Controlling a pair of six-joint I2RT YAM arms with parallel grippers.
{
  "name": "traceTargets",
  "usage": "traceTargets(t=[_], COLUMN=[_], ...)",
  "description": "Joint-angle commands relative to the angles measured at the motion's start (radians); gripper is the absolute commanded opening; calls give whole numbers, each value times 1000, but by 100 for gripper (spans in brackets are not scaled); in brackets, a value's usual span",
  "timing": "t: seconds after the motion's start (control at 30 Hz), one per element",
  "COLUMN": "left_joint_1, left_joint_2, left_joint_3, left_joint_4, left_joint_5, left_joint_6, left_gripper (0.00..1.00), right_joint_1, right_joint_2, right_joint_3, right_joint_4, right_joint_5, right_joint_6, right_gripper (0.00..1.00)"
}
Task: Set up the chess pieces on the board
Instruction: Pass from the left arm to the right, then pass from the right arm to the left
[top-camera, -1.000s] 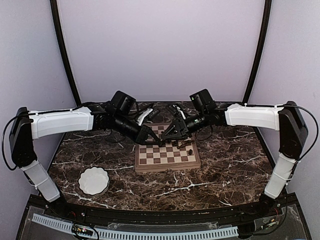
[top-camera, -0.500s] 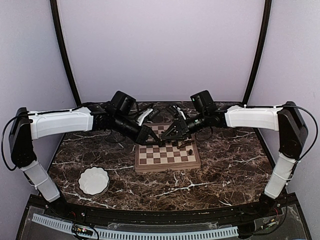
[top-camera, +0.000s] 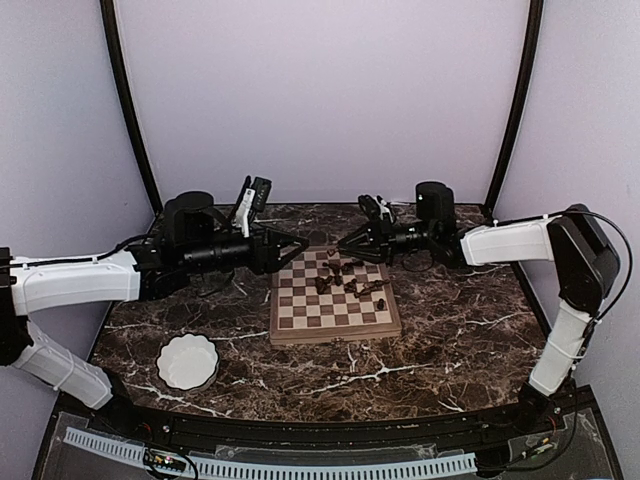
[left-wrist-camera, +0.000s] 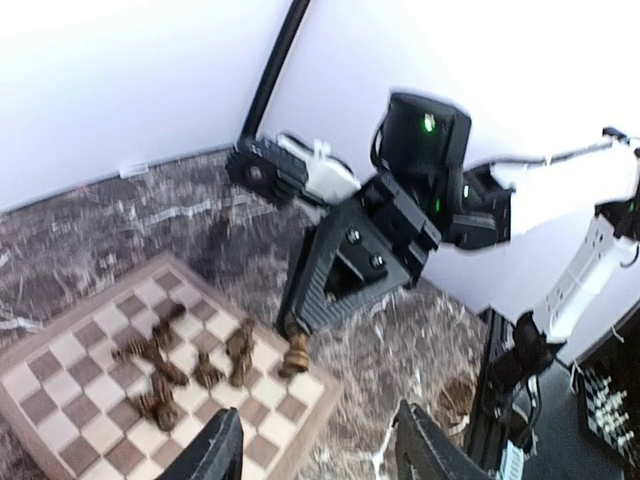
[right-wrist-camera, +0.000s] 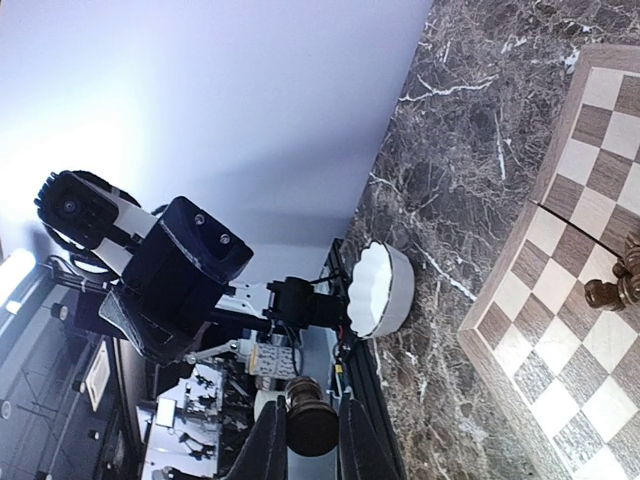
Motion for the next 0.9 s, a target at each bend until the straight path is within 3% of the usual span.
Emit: traceTargets(t=[0.0,0.27,0.87], left_joint_1=[-8,-19,-33], left_joint_2=[47,179,304], left_joint_3=[-11,40,134], left_joint_4=[234,339,391], left_joint_5=[-61,4,100], left_joint_6=[-60,-90,-116], left_gripper=[55,54,39], right_joint_1=[-18,-23,-36], right_joint_2=[0,39,21], right_joint_3=[-50,-68,-77], right_joint_4=[367,602,545], right_joint_5=[-27,-36,-39], right_joint_6=[258,443,410], right_gripper=[2,2,3])
